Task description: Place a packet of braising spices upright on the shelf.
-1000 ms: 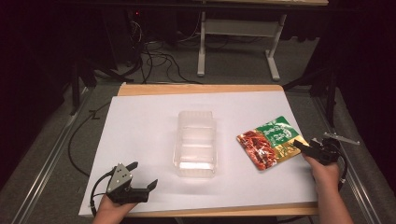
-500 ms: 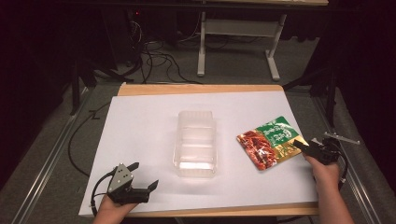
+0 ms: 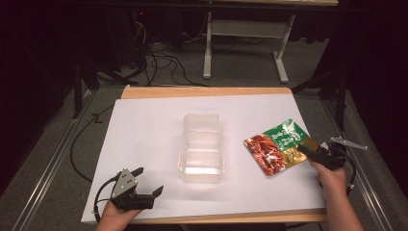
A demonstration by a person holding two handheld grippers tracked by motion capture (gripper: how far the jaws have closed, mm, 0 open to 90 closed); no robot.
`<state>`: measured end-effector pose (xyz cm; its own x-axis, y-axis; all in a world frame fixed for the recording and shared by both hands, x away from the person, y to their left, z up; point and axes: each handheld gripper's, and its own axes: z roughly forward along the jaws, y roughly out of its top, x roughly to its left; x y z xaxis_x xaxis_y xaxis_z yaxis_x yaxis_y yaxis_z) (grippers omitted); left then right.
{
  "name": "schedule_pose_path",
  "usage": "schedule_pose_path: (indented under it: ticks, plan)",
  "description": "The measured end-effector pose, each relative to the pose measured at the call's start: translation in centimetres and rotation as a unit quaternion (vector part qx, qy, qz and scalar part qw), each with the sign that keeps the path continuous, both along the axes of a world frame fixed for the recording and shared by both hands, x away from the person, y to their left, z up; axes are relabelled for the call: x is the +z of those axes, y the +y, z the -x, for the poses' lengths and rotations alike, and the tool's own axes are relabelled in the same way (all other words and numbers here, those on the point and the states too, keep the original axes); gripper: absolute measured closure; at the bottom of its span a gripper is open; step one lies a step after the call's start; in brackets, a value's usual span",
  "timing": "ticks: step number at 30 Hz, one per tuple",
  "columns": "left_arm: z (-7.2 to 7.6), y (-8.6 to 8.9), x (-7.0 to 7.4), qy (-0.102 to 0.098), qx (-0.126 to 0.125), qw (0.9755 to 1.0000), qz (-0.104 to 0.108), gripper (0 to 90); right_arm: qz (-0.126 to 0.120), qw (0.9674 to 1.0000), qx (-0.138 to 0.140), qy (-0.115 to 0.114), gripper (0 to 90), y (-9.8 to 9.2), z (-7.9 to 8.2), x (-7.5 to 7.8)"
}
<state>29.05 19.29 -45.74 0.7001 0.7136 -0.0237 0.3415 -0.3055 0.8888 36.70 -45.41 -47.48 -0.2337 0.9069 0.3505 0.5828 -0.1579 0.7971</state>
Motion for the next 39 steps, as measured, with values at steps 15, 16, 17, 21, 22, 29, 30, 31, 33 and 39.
schedule_pose_path:
  ticks: [15, 16, 17, 21, 22, 29, 30, 31, 33, 39]
  plan:
    - [0.0, -0.2, -0.1, 0.002, -0.008, 1.0000, -0.003, 7.0, -0.009, 0.9984, 0.032, 0.046, 29.1, 1.6, -1.1, -0.4]
    - [0.0, -0.2, -0.1, 0.002, -0.008, 1.0000, -0.003, 7.1, -0.007, 0.9983, 0.037, 0.046, 30.7, 1.6, -1.1, -0.4]
    - [0.0, -0.2, -0.1, 0.002, -0.009, 0.9999, -0.004, 7.1, -0.009, 0.9982, 0.040, 0.045, 32.2, 1.6, -1.1, -0.4]
    - [0.0, -0.2, -0.1, 0.003, -0.009, 0.9999, -0.004, 7.1, -0.006, 0.9982, 0.032, 0.050, 36.1, 1.6, -1.2, -0.4]
    - [0.0, -0.2, -0.1, 0.003, -0.010, 0.9999, -0.005, 7.2, -0.007, 0.9980, 0.023, 0.058, 37.1, 1.6, -1.3, -0.5]
    - [0.1, -0.1, -0.1, 0.002, -0.010, 0.9999, -0.005, 7.3, -0.006, 0.9969, -0.009, 0.078, 57.2, 1.3, -1.4, -0.6]
    - [0.1, -0.1, -0.1, 0.002, -0.010, 0.9999, -0.005, 7.3, -0.006, 0.9969, -0.009, 0.078, 57.2, 1.3, -1.4, -0.6]
    - [0.1, -0.1, 0.0, 0.002, -0.011, 0.9999, -0.005, 7.3, -0.002, 0.9967, -0.013, 0.080, 61.6, 1.4, -1.4, -0.6]
    - [0.1, -0.2, 0.0, 0.002, -0.011, 0.9999, -0.005, 7.3, 0.010, 0.9962, -0.024, 0.083, 71.6, 1.6, -1.4, -0.5]
    - [0.1, -0.2, 0.0, 0.001, -0.012, 0.9999, -0.007, 7.4, 0.024, 0.9965, -0.043, 0.068, 90.0, 1.5, -1.0, -0.3]
